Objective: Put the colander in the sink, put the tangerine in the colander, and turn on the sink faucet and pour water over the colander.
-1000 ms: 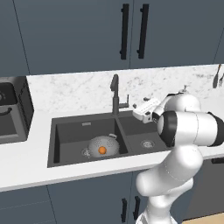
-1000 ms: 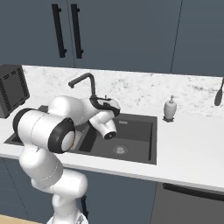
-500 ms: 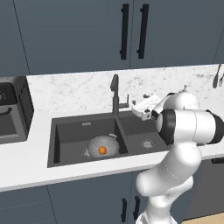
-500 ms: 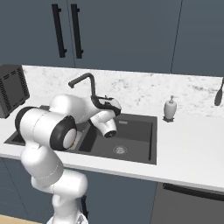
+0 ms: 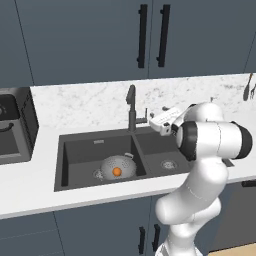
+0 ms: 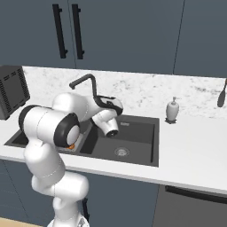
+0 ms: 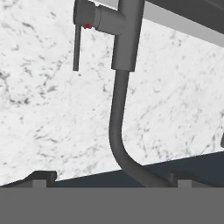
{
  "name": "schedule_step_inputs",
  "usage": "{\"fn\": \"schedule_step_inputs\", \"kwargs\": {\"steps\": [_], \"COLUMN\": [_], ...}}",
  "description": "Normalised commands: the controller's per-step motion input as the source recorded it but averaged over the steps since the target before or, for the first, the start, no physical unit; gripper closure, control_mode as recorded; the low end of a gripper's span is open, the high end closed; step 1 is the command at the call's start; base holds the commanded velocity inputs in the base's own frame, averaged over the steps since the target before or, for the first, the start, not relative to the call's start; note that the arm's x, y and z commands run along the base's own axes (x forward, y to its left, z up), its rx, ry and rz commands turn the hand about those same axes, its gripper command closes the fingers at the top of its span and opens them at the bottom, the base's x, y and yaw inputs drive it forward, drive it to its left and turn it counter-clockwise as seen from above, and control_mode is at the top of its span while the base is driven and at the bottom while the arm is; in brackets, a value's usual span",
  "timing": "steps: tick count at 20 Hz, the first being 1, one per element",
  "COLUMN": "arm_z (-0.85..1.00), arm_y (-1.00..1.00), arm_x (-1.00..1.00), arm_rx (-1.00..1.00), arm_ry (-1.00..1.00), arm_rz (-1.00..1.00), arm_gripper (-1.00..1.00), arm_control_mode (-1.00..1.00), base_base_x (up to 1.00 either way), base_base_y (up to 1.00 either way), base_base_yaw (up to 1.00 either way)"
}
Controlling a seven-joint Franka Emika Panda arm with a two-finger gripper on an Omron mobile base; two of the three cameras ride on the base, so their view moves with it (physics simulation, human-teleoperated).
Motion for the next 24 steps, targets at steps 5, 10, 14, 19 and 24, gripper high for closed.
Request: {"fn": "schedule_step_inputs", "kwargs": {"steps": [5, 10, 14, 19, 24], "arm_z": [-0.4, -0.23, 0.0, 0.0, -0.07], "arm_y": [0.0, 0.0, 0.02, 0.05, 0.01], "arm_x": [0.16, 0.22, 0.36, 0.43, 0.46], "arm_rx": [0.0, 0.0, 0.0, 0.0, 0.0], "arm_ry": [0.0, 0.0, 0.0, 0.0, 0.01], "arm_rz": [0.0, 0.0, 0.0, 0.0, 0.0], "arm_gripper": [-1.0, -1.0, -1.0, -1.0, -1.0], "arm_control_mode": [-1.0, -1.0, -1.0, -1.0, -1.0], "base_base_x": [0.0, 0.0, 0.0, 0.0, 0.0], "base_base_y": [0.0, 0.0, 0.0, 0.0, 0.0], "base_base_yaw": [0.0, 0.0, 0.0, 0.0, 0.0]}}
